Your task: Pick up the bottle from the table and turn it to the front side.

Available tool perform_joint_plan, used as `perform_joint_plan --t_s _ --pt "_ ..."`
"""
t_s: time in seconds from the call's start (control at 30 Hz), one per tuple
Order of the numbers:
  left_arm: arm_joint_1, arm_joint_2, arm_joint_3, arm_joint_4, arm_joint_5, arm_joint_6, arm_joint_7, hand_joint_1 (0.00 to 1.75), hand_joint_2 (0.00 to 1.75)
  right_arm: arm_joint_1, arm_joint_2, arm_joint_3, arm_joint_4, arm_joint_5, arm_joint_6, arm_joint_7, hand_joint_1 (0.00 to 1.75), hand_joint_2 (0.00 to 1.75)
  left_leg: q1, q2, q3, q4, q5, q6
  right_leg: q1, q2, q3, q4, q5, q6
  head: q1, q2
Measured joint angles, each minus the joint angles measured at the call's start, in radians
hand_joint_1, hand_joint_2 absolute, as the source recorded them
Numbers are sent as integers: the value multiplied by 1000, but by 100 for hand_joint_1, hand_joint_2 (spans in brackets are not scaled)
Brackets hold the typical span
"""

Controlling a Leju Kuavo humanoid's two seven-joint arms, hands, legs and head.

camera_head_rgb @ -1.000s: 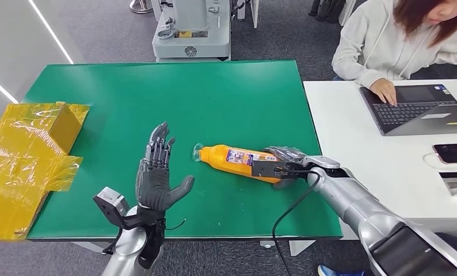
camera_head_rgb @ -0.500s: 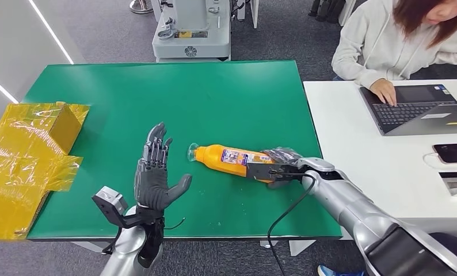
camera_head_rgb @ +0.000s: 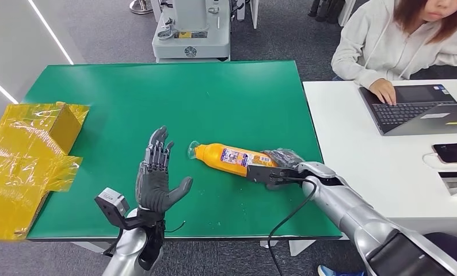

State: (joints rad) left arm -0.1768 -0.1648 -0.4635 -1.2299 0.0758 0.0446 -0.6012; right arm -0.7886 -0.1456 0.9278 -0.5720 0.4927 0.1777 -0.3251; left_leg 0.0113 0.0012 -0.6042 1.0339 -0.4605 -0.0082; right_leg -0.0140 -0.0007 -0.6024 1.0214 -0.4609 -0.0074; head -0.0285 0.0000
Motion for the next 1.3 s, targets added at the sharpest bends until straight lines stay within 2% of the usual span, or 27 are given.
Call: perform_joint_plan --t_s 0.13,0.27,0.43,0.67,0.83,1.07,1.2,1.3 --pt "25 1 0 -7 -8 12 0 0 175 38 -6 -25 -44 -45 -29 -20 175 175 0 0 0 0 0 0 0 0 0 0 0 0 0 0" --pt "54 2 0 -27 -30 28 0 0 175 125 -18 -79 -133 -95 -59 -44 175 175 0 -1 -1 0 -1 0 0 -1 0 0 -1 0 0 0" --pt "80 5 2 -47 -56 49 0 0 175 290 -24 -171 -292 -106 -106 -58 175 175 0 -1 -1 -1 -2 0 0 -1 0 0 -2 0 0 0" --pt "95 5 3 -67 -88 60 5 0 175 509 -23 -301 -491 -74 -142 -30 175 175 0 -2 -1 -1 -2 0 0 -3 0 -1 -2 0 0 0" --pt "122 11 32 -94 -75 60 11 0 175 666 -23 -422 -628 -89 -203 -66 175 175 0 -3 -3 -1 -2 0 0 -4 0 -1 -3 1 0 0" --pt "116 35 113 -117 -51 -40 46 0 175 813 0 -577 -838 -38 -331 -136 175 175 0 -3 -3 -1 -2 0 0 -4 -1 -1 -3 1 0 0" --pt "71 48 167 -110 -23 -121 89 0 175 858 33 -630 -984 15 -391 -161 175 175 0 -3 -3 -1 -2 0 0 -4 -1 0 -2 0 0 0" --pt "24 54 197 -96 22 -220 142 0 175 866 50 -646 -1065 34 -391 -170 175 175 0 -2 -2 -1 -1 0 0 -3 -1 0 -2 0 0 0"
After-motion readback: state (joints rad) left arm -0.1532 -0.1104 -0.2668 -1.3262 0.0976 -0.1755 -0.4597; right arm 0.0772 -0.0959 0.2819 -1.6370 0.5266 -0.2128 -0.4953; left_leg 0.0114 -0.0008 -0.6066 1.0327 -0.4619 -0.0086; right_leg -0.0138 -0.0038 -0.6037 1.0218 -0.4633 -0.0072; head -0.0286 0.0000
